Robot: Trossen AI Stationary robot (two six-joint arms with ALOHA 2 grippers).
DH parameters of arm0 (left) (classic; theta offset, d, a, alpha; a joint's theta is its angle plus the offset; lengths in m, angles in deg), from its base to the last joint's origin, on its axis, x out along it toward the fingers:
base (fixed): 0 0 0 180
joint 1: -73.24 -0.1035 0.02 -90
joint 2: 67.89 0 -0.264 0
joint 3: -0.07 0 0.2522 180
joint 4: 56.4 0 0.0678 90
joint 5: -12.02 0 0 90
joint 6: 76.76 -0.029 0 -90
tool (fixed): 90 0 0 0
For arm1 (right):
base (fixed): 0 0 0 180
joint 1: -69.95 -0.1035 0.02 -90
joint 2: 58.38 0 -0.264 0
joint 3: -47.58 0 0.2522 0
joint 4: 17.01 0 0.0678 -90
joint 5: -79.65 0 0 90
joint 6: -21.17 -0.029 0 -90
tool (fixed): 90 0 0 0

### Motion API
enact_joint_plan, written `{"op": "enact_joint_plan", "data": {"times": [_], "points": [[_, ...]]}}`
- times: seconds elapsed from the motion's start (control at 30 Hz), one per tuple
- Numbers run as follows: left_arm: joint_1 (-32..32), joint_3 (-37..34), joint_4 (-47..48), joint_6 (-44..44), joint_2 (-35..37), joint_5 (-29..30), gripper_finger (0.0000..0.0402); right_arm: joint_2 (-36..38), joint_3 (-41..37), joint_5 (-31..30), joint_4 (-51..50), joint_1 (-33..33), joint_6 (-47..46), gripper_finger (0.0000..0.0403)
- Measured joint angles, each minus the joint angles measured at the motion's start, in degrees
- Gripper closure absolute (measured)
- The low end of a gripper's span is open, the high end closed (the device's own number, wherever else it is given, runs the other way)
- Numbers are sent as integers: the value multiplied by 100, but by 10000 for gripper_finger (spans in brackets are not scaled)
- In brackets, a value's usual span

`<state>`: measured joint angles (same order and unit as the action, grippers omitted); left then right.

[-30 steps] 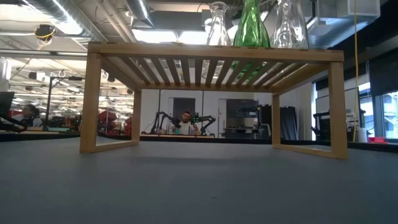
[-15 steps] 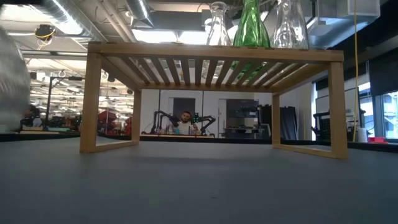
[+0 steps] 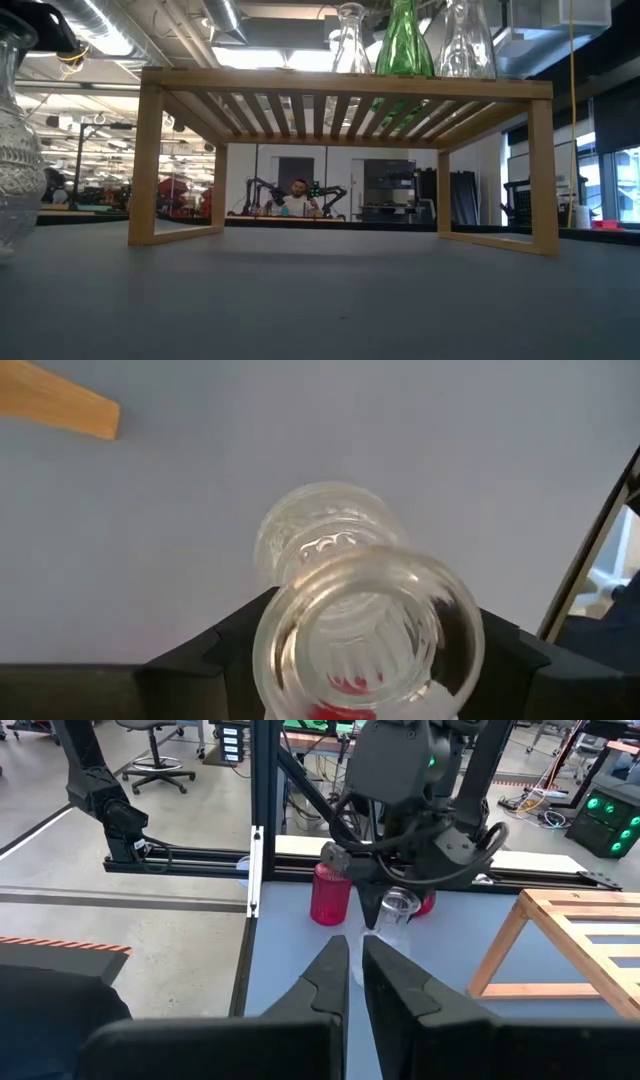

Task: Sort vases onto shelf
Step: Put the transparent bottle on the shelf

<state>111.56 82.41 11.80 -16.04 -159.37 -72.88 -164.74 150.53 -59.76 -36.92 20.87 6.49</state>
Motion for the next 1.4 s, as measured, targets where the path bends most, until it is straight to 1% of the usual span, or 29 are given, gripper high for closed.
{"op": "enact_joint_plan", "data": {"times": [0.37,0.6,0.77,0.9,1.1,1.3,1.4], "points": [[34,-6,-33,-187,0,54,170,0,0,15,2,0,0,377],[505,-7,-47,-238,0,762,170,0,0,20,2,0,-1,377],[827,-7,-43,-246,0,1135,170,0,0,151,2,0,-31,377],[1059,-9,74,-249,41,1634,170,0,0,139,4,0,-33,377],[1194,-13,333,-253,118,2026,170,0,0,102,6,9,-38,377],[1675,-13,406,-233,166,2526,170,0,0,103,0,9,-44,377],[1813,-13,442,-78,166,2822,170,-32,0,99,19,27,-45,377]]}}
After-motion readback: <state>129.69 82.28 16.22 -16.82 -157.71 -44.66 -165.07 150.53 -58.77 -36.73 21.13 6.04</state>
